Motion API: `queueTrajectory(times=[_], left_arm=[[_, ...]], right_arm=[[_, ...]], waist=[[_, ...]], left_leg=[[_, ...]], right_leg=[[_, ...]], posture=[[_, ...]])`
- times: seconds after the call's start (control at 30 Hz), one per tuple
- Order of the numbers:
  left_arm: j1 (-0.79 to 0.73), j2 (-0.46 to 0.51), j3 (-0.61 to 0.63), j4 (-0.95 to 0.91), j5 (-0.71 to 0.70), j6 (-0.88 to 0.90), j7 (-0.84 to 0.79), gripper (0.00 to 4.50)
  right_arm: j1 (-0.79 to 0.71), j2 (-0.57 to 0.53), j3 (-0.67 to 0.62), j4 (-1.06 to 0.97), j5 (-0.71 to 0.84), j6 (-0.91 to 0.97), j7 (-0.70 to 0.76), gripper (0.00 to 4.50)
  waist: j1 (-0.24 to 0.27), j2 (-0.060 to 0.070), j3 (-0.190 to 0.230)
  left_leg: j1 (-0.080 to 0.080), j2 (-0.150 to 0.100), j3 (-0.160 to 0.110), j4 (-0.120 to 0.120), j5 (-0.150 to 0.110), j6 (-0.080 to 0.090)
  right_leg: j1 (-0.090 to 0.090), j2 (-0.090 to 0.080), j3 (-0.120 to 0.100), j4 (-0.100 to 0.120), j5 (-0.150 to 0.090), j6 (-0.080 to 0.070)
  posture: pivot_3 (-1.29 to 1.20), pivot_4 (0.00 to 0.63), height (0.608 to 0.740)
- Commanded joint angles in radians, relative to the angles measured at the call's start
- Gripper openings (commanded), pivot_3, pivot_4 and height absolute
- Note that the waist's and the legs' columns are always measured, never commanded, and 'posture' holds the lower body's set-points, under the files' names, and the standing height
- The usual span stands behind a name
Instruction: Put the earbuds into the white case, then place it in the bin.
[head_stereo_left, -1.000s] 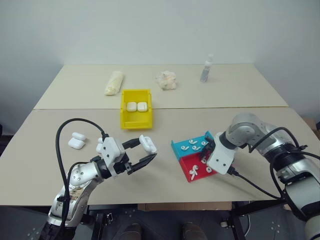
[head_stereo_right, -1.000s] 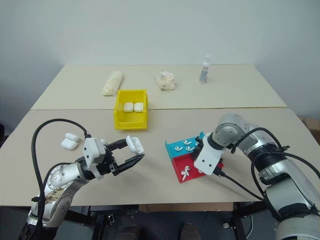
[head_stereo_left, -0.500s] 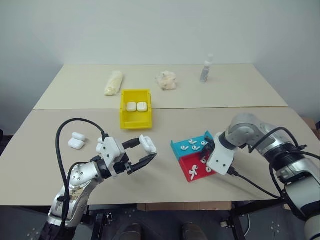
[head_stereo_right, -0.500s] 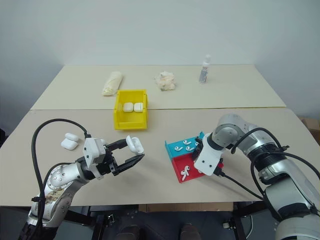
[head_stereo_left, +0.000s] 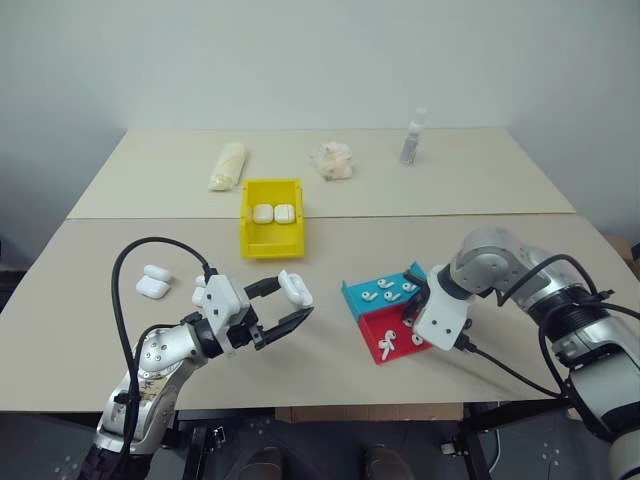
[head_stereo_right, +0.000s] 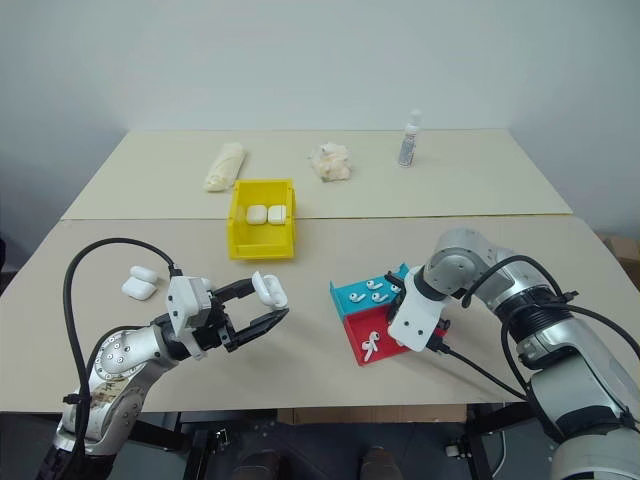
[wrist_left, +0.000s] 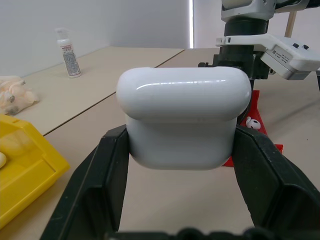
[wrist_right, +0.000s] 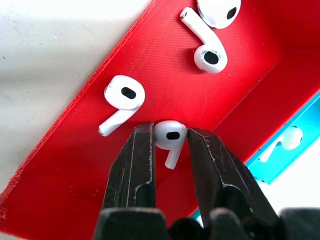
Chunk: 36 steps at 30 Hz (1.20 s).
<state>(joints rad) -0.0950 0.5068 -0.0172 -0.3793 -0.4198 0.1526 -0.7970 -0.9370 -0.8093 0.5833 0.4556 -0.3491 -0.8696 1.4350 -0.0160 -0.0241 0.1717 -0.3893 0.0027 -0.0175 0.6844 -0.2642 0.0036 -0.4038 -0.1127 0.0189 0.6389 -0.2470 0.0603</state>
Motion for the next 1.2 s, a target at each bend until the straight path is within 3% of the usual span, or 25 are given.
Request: queueTrajectory(times=[0.03, 0.33, 0.53, 0.63, 0.9, 1.2], left_arm=[[-0.001, 0.004, 0.011, -0.034, -0.001, -0.011, 0.002, 2.77], [-0.036, -0.006, 0.013, -0.048, -0.032, 0.006, 0.003, 2.77], [-0.113, -0.023, -0.002, -0.056, -0.079, 0.022, -0.017, 2.77], [-0.151, -0.041, -0.014, -0.053, -0.103, 0.034, -0.029, 2.77], [-0.238, -0.089, -0.056, -0.058, -0.18, 0.058, -0.096, 2.77], [-0.325, -0.113, -0.05, -0.019, -0.234, 0.059, -0.181, 2.77]], right_arm=[[0.002, -0.027, -0.002, -0.026, 0.008, 0.004, 0.013, 0.76], [0.044, -0.122, -0.131, -0.188, 0.178, 0.149, 0.002, 0.76], [0.163, -0.284, -0.313, -0.446, 0.43, 0.398, 0.029, 0.76], [0.235, -0.308, -0.439, -0.533, 0.58, 0.533, -0.023, 0.76], [0.337, -0.18, -0.757, -0.731, 0.972, 0.892, -0.287, 0.76], [0.308, 0.039, -0.806, -0.806, 1.188, 0.956, -0.361, 0.76]], waist=[[0.0, 0.0, 0.0], [0.002, 0.0, 0.0], [0.009, 0.0, 0.0], [0.008, 0.0, 0.0], [0.005, 0.0, 0.0], [0.002, 0.0, 0.0]], left_leg=[[0.0, 0.0, 0.0, 0.0, 0.0, 0.0], [-0.001, 0.0, 0.0, 0.0, 0.0, 0.0], [-0.001, 0.0, -0.001, 0.0, 0.0, 0.0], [-0.001, 0.0, -0.001, 0.0, 0.0, 0.001], [-0.001, 0.0, -0.001, 0.0, 0.0, 0.001], [-0.001, 0.0, -0.001, 0.0, 0.0, 0.001]], right_leg=[[0.0, 0.0, 0.0, 0.0, 0.0, 0.0], [0.0, 0.0, 0.0, 0.0, 0.0, 0.0], [0.0, -0.001, -0.001, -0.002, 0.0, 0.0], [0.001, -0.001, 0.0, -0.002, 0.0, 0.0], [0.001, 0.0, 0.0, 0.0, 0.0, 0.0], [0.001, 0.0, 0.0, 0.0, 0.0, 0.0]], posture=[[0.0, 0.15, 0.74], [0.0, 0.15, 0.74], [0.0, 0.15, 0.74], [0.0, 0.15, 0.74], [0.0, 0.15, 0.74], [0.0, 0.15, 0.74]])
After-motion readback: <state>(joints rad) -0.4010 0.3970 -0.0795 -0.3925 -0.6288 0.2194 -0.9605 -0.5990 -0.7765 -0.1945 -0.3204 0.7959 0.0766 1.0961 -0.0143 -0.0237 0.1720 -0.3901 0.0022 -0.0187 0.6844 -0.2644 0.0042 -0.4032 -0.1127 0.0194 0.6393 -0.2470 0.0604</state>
